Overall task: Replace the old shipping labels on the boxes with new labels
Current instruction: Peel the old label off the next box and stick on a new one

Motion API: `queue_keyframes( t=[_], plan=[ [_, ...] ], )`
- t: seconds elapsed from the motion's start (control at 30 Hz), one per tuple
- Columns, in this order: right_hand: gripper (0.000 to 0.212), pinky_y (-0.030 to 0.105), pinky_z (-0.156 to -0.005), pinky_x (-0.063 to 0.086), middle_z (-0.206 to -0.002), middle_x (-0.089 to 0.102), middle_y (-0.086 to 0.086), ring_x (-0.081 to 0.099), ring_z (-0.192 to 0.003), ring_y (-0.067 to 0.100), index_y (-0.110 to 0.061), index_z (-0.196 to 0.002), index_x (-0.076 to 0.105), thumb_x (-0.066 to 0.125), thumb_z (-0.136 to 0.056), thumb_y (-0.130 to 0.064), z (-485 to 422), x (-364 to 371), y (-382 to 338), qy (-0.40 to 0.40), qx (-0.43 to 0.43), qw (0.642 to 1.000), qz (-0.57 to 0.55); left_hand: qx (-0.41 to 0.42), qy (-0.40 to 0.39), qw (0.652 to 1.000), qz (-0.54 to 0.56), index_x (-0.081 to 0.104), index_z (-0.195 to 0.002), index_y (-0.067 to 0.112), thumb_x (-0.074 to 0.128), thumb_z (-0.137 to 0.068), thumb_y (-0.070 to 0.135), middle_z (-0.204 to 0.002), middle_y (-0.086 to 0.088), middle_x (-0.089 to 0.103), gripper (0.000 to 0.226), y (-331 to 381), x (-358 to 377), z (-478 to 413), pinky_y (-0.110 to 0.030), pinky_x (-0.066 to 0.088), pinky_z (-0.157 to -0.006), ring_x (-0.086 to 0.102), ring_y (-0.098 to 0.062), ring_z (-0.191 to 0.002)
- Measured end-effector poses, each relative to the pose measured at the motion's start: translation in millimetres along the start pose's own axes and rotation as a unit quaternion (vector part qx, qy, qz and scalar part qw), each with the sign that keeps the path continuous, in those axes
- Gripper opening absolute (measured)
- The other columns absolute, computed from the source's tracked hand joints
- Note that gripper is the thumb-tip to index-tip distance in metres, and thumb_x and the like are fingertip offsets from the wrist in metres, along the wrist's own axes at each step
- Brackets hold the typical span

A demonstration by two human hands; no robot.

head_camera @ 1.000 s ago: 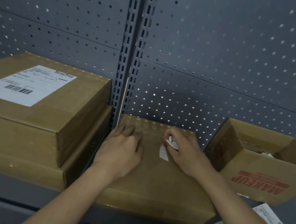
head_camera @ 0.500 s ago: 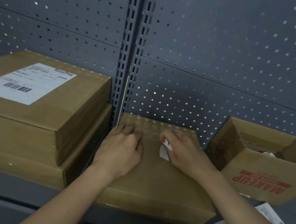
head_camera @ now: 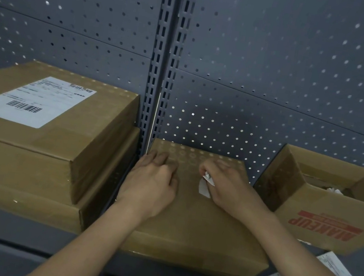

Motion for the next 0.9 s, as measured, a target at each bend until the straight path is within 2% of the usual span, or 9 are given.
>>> queue_keyframes(
  t=[0.1,0.17,0.23,0.33,0.4,0.6,0.73,0.83,0.9],
  plan=[
    [0.035,0.026,-0.062,0.024,-0.084,0.042,-0.013,0.024,-0.076,-0.001,-0.022,-0.091,0.047,0.065,-0.077,0.005,1.3,0.5,1.4,-0.006,-0.003,1.000,-0.004,-0.002,0.003,1.000,-0.002,0.043,-0.148,0.027,0.035,-0.102,0.037,-0.159,0.000,0.031,0.048,-0.2,-0.1,-0.1,-0.034,0.009,-0.122,0.019,-0.022,-0.150],
    [0.030,0.028,-0.066,0.031,-0.086,0.044,-0.013,0.029,-0.078,0.002,-0.022,-0.092,0.048,0.061,-0.081,0.003,0.7,0.1,1.7,-0.021,0.006,1.000,-0.010,-0.004,0.004,1.000,0.002,0.044,-0.148,0.027,0.035,-0.102,0.036,-0.159,0.000,0.031,0.047,-0.5,-0.2,-0.2,-0.033,0.009,-0.122,0.019,-0.022,-0.150],
    [0.029,0.036,-0.072,0.041,-0.088,0.049,-0.012,0.040,-0.081,0.009,-0.025,-0.092,0.045,0.058,-0.084,0.000,1.1,-1.6,1.4,-0.032,0.020,0.999,-0.024,-0.003,0.005,1.000,0.006,0.044,-0.147,0.027,0.036,-0.102,0.036,-0.159,0.000,0.031,0.047,-0.4,-0.6,0.1,-0.033,0.009,-0.122,0.019,-0.022,-0.150],
    [0.027,0.039,-0.079,0.045,-0.093,0.056,-0.007,0.049,-0.085,0.015,-0.029,-0.092,0.043,0.054,-0.090,-0.004,5.1,-5.2,4.4,-0.054,0.077,0.991,-0.092,-0.003,0.004,1.000,0.009,0.044,-0.147,0.026,0.036,-0.102,0.035,-0.159,0.000,0.031,0.047,-0.2,-0.7,0.5,-0.034,0.009,-0.123,0.017,-0.022,-0.150],
    [0.024,0.038,-0.080,0.045,-0.092,0.054,-0.008,0.049,-0.085,0.015,-0.028,-0.092,0.045,0.055,-0.091,-0.006,6.8,-6.0,5.2,-0.037,0.079,0.991,-0.101,-0.002,0.007,1.000,0.008,0.045,-0.147,0.025,0.036,-0.102,0.035,-0.159,-0.001,0.032,0.047,0.1,-1.0,0.3,-0.034,0.010,-0.123,0.018,-0.022,-0.150],
    [0.040,0.038,-0.074,0.045,-0.087,0.048,-0.015,0.044,-0.080,0.009,-0.035,-0.089,0.036,0.059,-0.083,-0.003,0.0,-0.6,2.7,-0.025,0.027,0.999,-0.024,0.000,0.007,1.000,0.010,0.048,-0.145,0.024,0.037,-0.101,0.034,-0.157,-0.002,0.035,0.046,0.9,-2.1,0.2,-0.034,0.010,-0.122,0.020,-0.023,-0.149],
    [0.038,0.030,-0.071,0.036,-0.086,0.044,-0.017,0.034,-0.079,0.002,-0.028,-0.090,0.044,0.062,-0.078,0.003,0.0,0.0,2.1,-0.019,-0.001,1.000,-0.018,-0.002,0.008,1.000,0.009,0.049,-0.144,0.024,0.037,-0.102,0.034,-0.156,-0.002,0.036,0.045,1.2,-2.8,0.2,-0.033,0.010,-0.121,0.021,-0.023,-0.149],
    [0.043,0.038,-0.073,0.044,-0.085,0.046,-0.019,0.043,-0.079,0.008,-0.037,-0.088,0.036,0.060,-0.080,-0.002,-0.6,0.5,5.2,-0.026,0.012,0.999,-0.019,-0.002,0.007,1.000,0.009,0.048,-0.145,0.025,0.036,-0.102,0.034,-0.157,-0.002,0.035,0.046,1.2,-2.9,0.5,-0.033,0.010,-0.122,0.021,-0.023,-0.149],
    [0.040,0.038,-0.076,0.046,-0.085,0.051,-0.017,0.049,-0.081,0.011,-0.039,-0.087,0.038,0.058,-0.086,-0.004,2.2,-1.2,10.6,-0.030,0.058,0.995,-0.077,-0.003,0.008,1.000,0.008,0.048,-0.145,0.025,0.036,-0.102,0.034,-0.157,-0.002,0.035,0.046,1.1,-2.7,0.7,-0.033,0.010,-0.122,0.022,-0.023,-0.149]
  ],
)
Point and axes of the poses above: each hand's wrist, its own z-axis away from the middle knuckle, its own x-axis out of the palm, y = z × x, the point moved 3 cm from there along -z, towards the middle knuckle
